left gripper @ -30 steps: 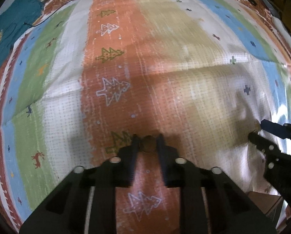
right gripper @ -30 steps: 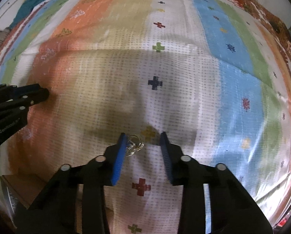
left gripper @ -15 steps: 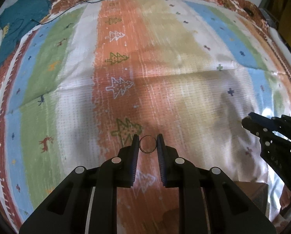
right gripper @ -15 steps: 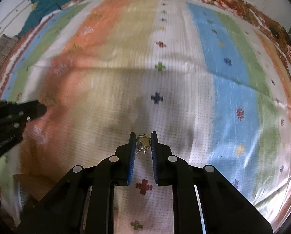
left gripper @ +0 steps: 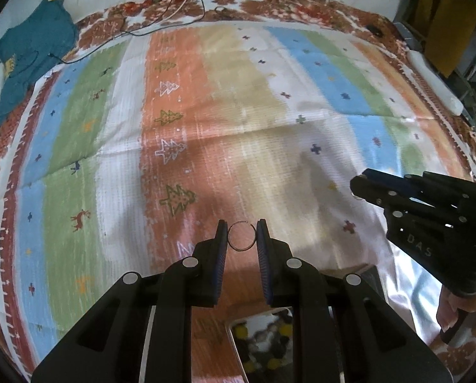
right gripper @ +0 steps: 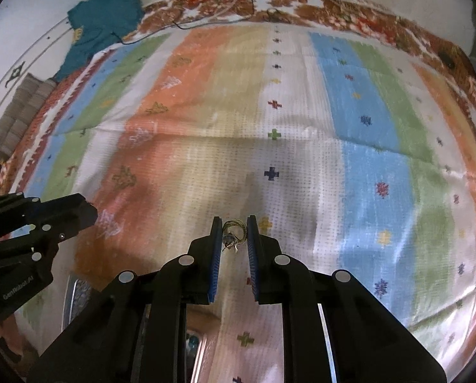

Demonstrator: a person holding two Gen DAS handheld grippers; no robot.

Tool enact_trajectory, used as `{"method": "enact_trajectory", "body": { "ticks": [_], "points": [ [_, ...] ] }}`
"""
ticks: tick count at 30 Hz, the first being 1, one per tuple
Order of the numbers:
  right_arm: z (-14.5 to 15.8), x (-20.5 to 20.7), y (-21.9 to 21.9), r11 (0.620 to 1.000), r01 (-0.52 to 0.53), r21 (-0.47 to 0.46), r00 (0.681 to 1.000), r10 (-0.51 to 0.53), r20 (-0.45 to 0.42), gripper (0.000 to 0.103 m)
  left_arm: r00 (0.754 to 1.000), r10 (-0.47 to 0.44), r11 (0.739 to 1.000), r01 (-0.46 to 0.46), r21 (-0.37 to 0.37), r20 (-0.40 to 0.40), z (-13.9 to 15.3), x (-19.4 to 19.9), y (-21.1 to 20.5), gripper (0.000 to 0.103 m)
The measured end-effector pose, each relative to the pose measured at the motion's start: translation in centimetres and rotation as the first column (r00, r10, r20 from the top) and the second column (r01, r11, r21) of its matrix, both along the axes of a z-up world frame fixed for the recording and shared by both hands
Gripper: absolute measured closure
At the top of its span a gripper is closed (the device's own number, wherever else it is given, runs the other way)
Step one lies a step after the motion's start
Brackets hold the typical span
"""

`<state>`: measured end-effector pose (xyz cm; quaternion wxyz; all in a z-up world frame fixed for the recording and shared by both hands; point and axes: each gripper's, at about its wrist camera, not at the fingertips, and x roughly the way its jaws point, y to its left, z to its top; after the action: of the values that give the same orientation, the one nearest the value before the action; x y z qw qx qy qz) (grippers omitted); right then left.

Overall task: Organize jewelry
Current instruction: 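Carry both small rings over the silver tin, then open both tools to drop the small rings into the tin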

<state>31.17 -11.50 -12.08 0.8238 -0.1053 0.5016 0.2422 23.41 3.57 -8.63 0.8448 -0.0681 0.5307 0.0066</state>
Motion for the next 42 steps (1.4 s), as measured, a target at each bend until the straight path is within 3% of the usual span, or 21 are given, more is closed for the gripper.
{"method": "enact_trajectory", "body": {
  "ticks": [17, 42],
  "points": [
    [4.1, -4.9, -1.4, 0.995, -0.059, 0.083, 0.996, 0.053, 0.075, 0.087, 0.992, -0.038, 0.998, 0.043, -0.039, 0.12, 4.9, -5.4, -2.4, 0.085],
    [5.8, -10.1, -1.8, 0.983, -0.139, 0.119, 0.986, 0.126, 0.113, 0.087, 0.983, -0.012, 0.998, 0.023, -0.06, 0.186, 6.8, -10.0, -2.0, 0.085]
  ]
}}
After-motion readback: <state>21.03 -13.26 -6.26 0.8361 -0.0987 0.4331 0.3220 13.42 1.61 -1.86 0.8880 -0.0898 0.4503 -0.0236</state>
